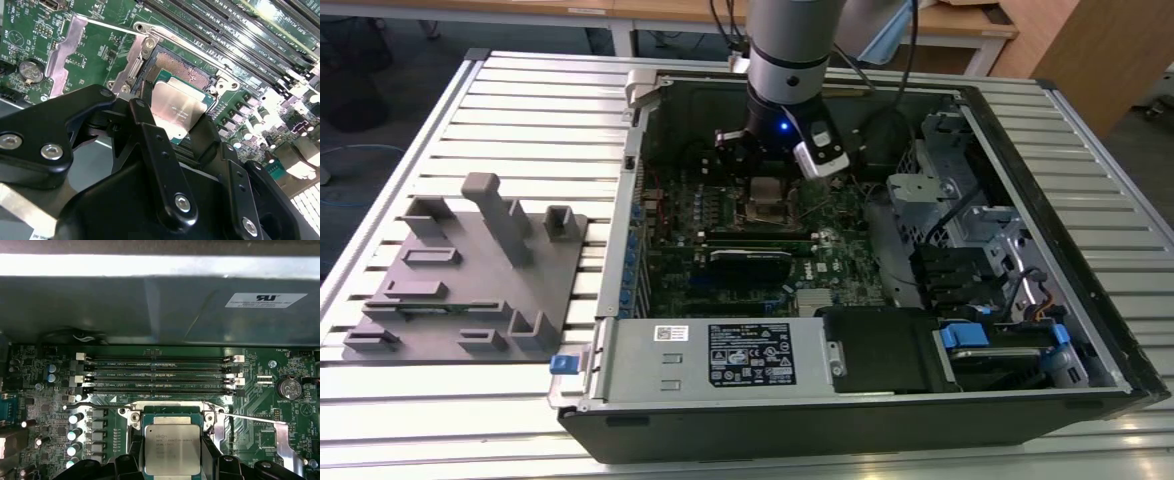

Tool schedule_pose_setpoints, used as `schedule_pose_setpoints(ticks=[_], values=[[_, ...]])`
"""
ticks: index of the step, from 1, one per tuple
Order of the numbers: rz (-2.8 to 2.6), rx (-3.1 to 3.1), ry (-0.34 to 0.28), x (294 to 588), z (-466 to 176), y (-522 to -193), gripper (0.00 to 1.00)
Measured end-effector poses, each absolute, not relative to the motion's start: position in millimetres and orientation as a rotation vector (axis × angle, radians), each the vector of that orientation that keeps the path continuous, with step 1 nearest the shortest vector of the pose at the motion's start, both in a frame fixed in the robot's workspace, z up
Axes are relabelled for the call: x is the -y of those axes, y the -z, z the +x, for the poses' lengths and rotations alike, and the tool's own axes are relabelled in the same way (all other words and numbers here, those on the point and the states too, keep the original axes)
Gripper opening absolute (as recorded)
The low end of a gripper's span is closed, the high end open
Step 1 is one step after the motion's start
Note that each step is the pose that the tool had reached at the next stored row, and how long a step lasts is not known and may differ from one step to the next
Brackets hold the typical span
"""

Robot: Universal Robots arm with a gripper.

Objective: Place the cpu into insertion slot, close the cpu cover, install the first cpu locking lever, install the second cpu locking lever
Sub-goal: 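Place the cpu into insertion slot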

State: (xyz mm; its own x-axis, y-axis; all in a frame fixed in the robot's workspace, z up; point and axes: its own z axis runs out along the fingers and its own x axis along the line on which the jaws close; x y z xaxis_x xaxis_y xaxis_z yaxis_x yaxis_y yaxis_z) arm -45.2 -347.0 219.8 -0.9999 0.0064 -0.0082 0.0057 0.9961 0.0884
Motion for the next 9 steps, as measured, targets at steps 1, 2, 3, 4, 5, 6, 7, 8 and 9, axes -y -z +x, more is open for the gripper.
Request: schedule_pose_setpoints(ticks=[1,2,3,4,5,6,7,8,9], values=[[0.010,-3.130,-0.137,347.0,-45.2,-219.6,0.54],[0.010,-3.130,-0.137,347.0,-45.2,-219.6,0.54],[0.010,-3.130,-0.136,347.0,-45.2,-219.6,0.54],[0.009,-3.130,-0.136,347.0,-45.2,-219.6,0.54],[0.010,-3.130,-0.137,347.0,-45.2,-219.6,0.54],[0.009,-3.130,-0.137,347.0,-45.2,-219.5,0.54],[0.010,-3.130,-0.137,347.0,-45.2,-219.5,0.54],[0.017,-3.130,-0.137,347.0,-45.2,-219.5,0.54],[0.031,-3.129,-0.137,347.0,-45.2,-219.5,0.54]])
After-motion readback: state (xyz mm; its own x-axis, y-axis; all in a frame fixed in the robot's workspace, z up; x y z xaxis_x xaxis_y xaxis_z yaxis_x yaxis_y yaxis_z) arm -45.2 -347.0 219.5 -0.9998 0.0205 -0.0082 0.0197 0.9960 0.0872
